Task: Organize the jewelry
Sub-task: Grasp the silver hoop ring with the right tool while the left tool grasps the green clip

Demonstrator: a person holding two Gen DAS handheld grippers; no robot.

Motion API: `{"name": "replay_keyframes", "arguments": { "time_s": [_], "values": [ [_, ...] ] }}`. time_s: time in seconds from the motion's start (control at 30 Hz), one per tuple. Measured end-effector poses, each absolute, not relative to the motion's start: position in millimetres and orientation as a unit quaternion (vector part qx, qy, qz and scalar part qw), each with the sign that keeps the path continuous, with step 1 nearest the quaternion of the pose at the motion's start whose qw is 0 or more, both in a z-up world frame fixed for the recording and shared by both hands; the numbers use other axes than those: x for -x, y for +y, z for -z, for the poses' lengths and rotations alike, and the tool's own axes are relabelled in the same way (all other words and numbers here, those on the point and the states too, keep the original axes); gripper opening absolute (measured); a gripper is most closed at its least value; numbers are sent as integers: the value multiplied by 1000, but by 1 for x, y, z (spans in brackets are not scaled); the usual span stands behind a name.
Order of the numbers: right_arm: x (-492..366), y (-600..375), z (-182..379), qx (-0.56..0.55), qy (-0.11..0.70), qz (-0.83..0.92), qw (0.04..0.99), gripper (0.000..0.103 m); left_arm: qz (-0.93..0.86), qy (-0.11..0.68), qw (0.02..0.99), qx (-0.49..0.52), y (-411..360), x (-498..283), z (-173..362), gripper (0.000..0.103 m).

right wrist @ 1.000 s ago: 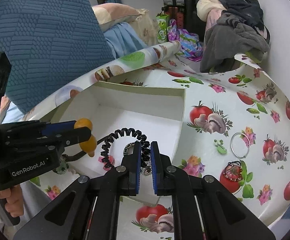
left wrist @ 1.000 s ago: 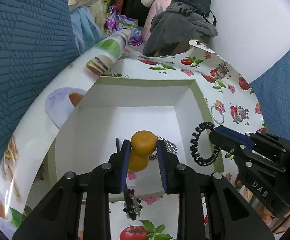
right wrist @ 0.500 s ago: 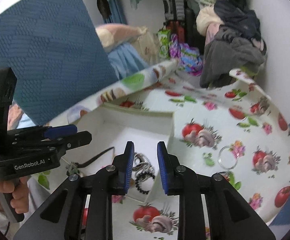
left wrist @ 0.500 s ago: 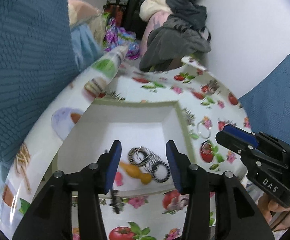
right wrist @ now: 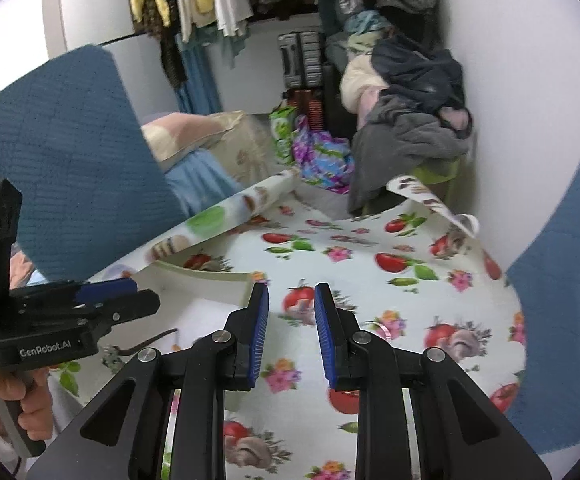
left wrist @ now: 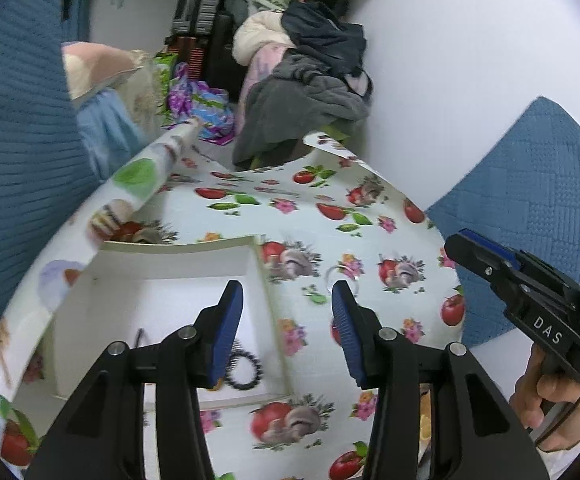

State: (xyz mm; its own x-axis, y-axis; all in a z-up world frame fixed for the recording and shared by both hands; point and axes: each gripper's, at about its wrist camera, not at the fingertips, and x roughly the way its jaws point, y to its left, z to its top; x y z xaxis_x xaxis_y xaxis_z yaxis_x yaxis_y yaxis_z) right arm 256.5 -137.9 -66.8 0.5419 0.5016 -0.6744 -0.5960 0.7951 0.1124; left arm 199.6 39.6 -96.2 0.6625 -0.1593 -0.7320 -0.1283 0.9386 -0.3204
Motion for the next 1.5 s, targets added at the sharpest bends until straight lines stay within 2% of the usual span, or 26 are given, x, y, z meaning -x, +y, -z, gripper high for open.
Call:
{"name": "replay_keyframes", "arguments": {
  "time_s": [0.3, 0.9, 1.5],
  "values": [
    [-279, -187, 96, 46, 377, -277, 883, 22, 39, 438, 882, 172, -9, -229, 121, 47],
    [-333, -226, 201, 36, 450, -254, 855, 22, 34, 484, 858, 167, -73, -277, 200, 46],
    [-373, -209, 258, 50, 487, -287, 823, 21, -16, 506, 846, 166, -67, -311, 262, 44]
  ]
}}
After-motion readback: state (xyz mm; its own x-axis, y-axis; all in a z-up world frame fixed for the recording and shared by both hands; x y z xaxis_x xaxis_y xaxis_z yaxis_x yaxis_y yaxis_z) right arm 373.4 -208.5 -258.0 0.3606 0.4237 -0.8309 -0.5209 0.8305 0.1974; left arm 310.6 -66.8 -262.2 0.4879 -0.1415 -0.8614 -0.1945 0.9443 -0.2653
